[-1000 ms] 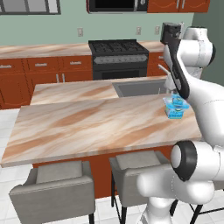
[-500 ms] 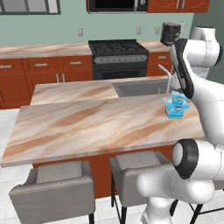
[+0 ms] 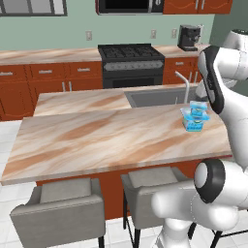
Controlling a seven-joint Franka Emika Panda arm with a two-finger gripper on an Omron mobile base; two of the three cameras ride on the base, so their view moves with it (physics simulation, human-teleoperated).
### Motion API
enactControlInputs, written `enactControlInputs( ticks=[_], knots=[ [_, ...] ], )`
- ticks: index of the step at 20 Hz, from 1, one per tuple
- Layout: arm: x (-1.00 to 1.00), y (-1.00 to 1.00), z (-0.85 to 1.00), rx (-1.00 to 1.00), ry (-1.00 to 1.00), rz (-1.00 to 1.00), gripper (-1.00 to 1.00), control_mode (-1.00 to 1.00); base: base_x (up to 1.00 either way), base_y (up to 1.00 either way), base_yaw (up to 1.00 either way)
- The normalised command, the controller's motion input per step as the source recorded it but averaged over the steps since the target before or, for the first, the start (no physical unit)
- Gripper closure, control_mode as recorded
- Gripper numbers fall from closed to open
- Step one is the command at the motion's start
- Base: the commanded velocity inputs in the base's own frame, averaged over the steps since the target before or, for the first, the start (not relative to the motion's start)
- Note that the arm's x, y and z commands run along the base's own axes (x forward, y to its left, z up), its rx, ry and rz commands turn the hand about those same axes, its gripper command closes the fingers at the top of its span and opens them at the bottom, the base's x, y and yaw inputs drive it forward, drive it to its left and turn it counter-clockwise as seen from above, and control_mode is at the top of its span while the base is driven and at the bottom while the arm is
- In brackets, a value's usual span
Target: Stack the yogurt containers by placing the smaller containers on top of the larger containers.
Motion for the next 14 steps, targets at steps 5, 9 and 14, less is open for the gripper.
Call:
enactControlInputs(
  ticks=[5,9,14],
  knots=[
    [0.12,-0.15,-0.02,0.0,-0.13,-0.04,1.0,-1.0,0.0,0.0,0.0],
    [0.3,-0.05,0.0,-0.01,0.01,-0.08,1.0,-1.0,0.0,0.0,0.0],
    [0.44,0.0,0.0,-0.05,0.1,-0.11,1.0,-1.0,0.0,0.0,0.0]
  ],
)
